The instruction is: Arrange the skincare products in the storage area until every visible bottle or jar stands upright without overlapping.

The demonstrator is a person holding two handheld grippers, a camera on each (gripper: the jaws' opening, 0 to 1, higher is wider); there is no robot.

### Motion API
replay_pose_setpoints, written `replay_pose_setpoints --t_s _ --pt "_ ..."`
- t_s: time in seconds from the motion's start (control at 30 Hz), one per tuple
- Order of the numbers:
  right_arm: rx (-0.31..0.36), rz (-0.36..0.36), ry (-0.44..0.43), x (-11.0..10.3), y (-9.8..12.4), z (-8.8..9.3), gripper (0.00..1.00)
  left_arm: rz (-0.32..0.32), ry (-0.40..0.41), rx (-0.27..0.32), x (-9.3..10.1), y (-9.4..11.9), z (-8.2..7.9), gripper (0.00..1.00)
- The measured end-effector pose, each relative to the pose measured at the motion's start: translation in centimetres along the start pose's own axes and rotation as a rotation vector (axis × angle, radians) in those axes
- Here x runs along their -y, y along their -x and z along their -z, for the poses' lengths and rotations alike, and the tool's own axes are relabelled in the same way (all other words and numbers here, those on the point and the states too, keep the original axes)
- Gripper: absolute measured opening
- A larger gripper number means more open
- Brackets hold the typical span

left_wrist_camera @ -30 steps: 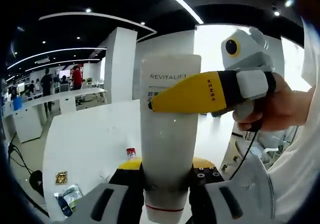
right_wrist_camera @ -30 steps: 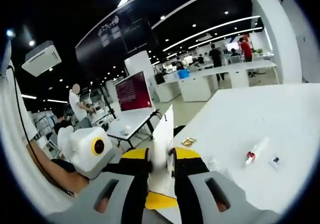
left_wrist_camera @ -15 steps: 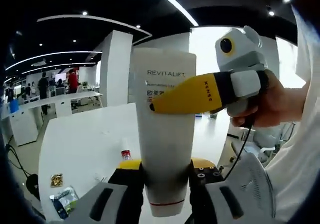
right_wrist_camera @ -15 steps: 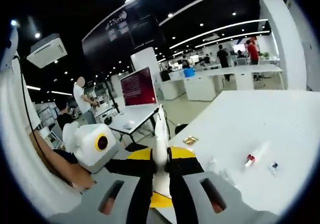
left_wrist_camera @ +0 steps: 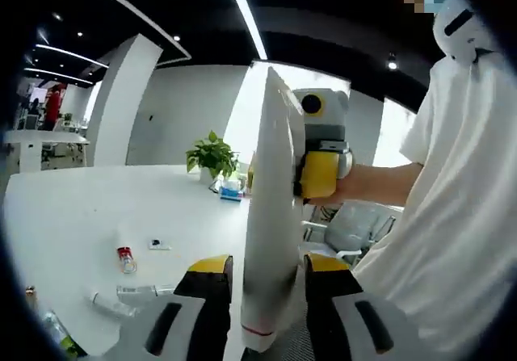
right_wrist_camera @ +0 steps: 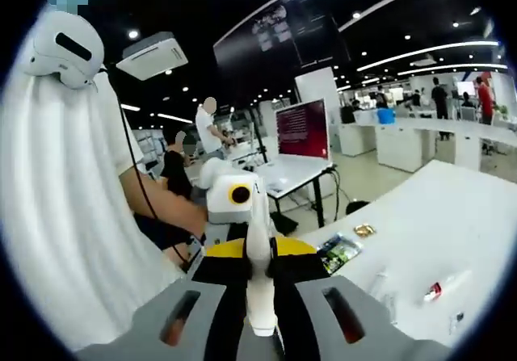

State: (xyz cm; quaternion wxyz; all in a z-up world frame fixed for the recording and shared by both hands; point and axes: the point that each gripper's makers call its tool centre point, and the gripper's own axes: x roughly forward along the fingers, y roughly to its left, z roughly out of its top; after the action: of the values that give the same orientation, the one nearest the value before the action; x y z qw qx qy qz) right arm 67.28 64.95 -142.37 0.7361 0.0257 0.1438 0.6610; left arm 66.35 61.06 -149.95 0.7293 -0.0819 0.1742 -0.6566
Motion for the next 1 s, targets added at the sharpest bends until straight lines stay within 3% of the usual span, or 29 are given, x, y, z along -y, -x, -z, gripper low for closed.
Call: replay_pose_setpoints --t_s 0.1,0.3,0.43,0.73,0.87,1.0 --pt "0.023 -0.046 -0.013 -0.6 -0.1 -0.3 0.08 0.047 0.003 -0.001 0.6 -0.1 0.1 0.31" --pt "-0.011 -0.076 -0.026 -0.8 -0.8 0.6 0.09 0.077 -0.029 -0.049 1.4 -0.2 1.2 0.23" --pt "-0.033 -0.079 -0.038 -0.7 -1.0 1.1 0.11 0.055 -0.029 -0.060 1.3 -0.2 1.8 0.20" --pt "-0.213 -0.044 0.018 -0.1 -1.0 2.3 0.14 -0.018 -0.078 -0.109 0.1 -0.2 2.7 0.18" --pt "-0.290 -0.041 0.068 -0.2 -0.4 2.1 0.15 -0.047 -0.124 -0.207 -0.3 -0.1 4.5 0.18" --pt "-0.449 -0.075 0.124 -0.9 0.0 3.3 0.17 -0.035 -0.132 -0.229 0.3 -0.3 5.5 0.18"
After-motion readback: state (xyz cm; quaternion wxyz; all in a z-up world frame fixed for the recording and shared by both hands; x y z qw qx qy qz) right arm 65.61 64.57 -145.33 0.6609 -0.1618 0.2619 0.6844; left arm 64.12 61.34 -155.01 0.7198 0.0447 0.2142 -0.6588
